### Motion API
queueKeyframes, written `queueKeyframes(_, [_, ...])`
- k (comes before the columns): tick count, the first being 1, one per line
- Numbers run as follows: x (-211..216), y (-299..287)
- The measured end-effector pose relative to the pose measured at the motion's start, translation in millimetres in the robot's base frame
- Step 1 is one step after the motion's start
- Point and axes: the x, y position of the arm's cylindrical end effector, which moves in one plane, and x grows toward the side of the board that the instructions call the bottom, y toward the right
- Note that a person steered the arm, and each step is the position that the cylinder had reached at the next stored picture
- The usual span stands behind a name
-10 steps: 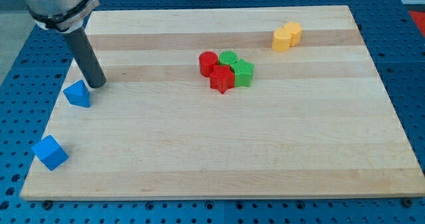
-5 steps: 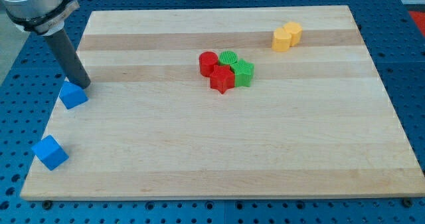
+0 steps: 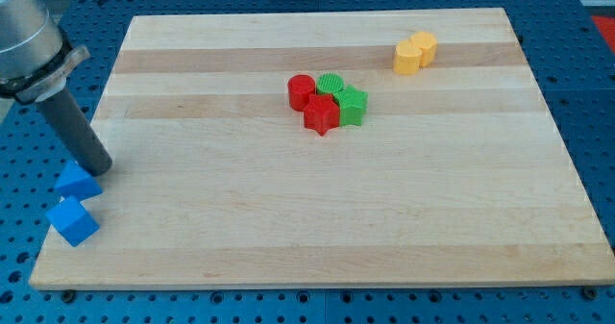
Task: Move the blue triangle above the blue cube
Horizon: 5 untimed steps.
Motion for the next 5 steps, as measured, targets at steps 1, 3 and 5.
queueKeyframes(1, [-17.2, -12.4])
queueKeyframes(3, [-20.1, -37.0])
queueKeyframes(5, [25.2, -31.6])
